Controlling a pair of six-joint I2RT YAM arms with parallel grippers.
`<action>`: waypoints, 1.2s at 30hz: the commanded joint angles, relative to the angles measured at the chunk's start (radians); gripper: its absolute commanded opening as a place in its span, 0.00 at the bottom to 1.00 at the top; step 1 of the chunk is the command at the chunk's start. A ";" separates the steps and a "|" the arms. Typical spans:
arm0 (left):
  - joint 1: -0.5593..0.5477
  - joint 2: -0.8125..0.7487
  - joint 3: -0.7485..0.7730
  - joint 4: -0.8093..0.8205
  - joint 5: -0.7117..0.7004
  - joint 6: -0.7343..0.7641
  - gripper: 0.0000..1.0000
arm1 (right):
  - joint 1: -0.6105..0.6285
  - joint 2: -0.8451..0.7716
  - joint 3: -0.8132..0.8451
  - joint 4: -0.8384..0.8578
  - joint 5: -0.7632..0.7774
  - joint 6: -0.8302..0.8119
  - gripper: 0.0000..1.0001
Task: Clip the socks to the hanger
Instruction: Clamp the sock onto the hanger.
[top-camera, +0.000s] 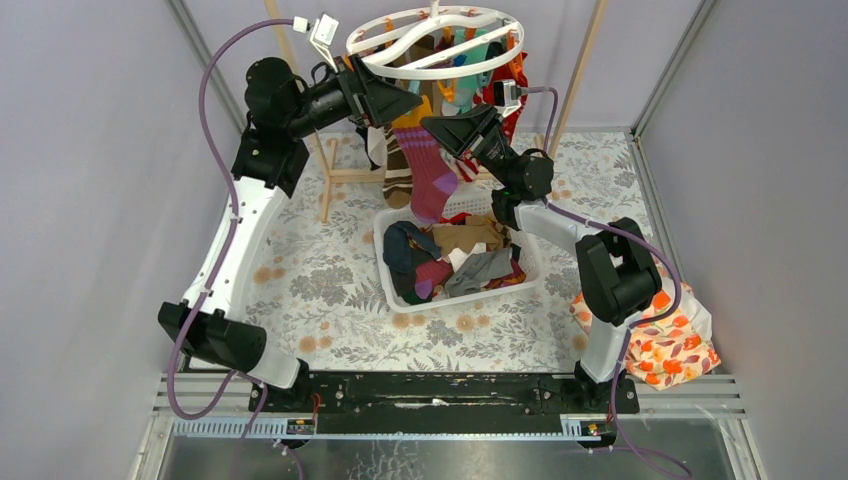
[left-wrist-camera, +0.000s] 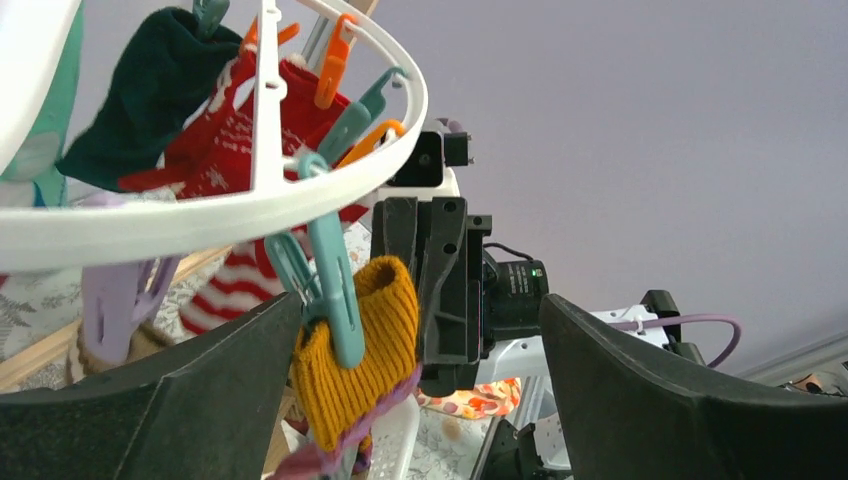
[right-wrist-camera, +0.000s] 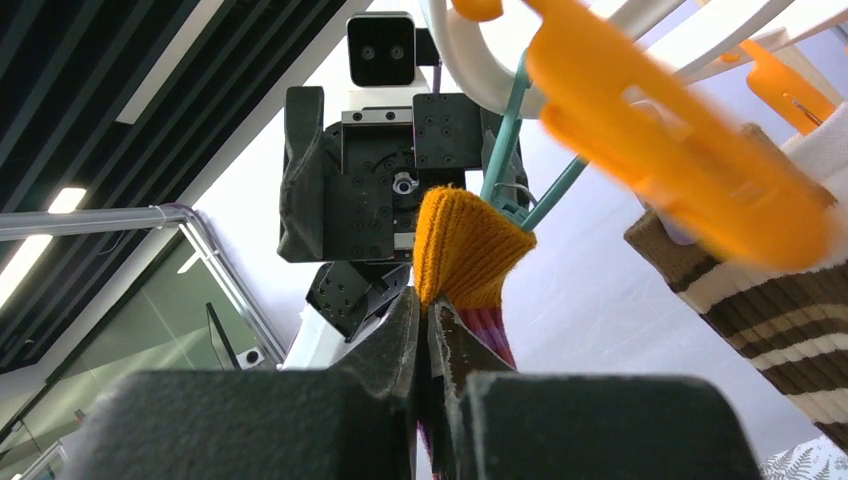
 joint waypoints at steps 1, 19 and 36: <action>0.004 -0.059 -0.054 -0.047 -0.001 0.058 0.96 | 0.009 -0.066 0.014 0.052 0.008 -0.026 0.06; 0.004 -0.112 -0.248 0.003 0.050 0.068 0.23 | 0.009 -0.108 -0.028 -0.017 -0.017 -0.045 0.22; 0.020 -0.134 -0.166 -0.131 -0.074 0.178 0.02 | -0.138 -0.366 -0.203 -0.488 -0.001 -0.457 0.72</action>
